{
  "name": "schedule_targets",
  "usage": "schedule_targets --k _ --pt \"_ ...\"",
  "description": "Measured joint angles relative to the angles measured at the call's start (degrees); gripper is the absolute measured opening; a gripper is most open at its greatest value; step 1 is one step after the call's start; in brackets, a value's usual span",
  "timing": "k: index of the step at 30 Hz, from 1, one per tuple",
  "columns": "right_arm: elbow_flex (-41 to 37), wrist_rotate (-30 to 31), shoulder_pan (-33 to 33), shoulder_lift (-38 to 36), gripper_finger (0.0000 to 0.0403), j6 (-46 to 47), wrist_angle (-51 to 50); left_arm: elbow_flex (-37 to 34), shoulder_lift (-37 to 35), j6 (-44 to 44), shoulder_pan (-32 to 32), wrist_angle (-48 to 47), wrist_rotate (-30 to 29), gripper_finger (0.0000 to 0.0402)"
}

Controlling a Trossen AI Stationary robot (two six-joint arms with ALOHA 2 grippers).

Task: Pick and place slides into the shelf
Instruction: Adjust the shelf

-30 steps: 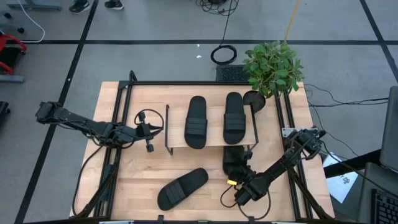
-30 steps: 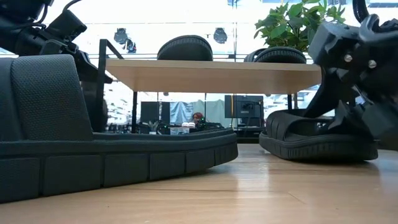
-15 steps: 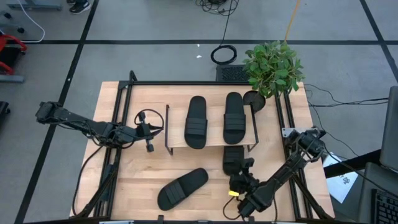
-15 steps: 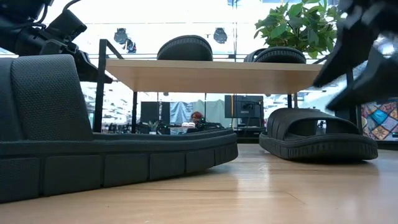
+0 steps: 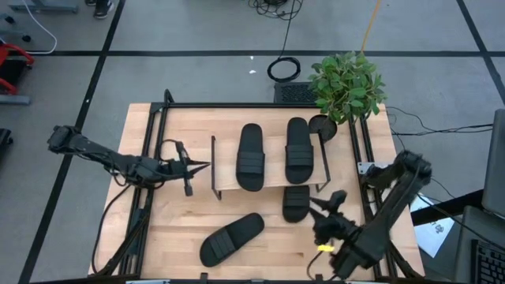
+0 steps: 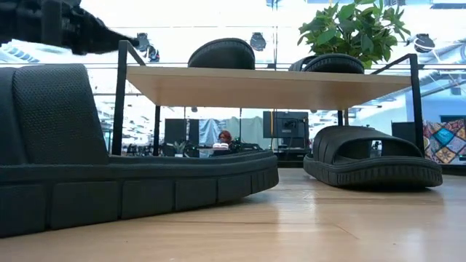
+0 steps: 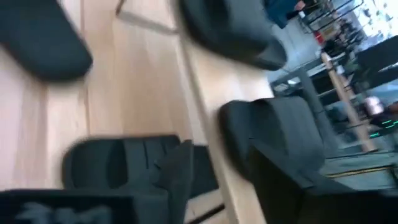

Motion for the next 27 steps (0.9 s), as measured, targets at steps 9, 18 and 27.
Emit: schedule_targets --k 9,18,27 --pt "-7.84 0.45 -1.76 -14.76 0.001 10.82 -0.28 -0.2 0.09 1.18 -1.06 -0.43 -1.03 0.0021" --pt "-20.42 -7.76 -7.37 -29.6 0.0001 23.05 -0.53 -0.2 0.09 2.0 -3.95 -0.5 -6.39 0.0021" --pt "-33.04 -13.37 -14.04 -37.89 0.0 25.07 -0.32 -0.2 0.06 -0.02 -7.12 -3.27 -21.38 0.0021"
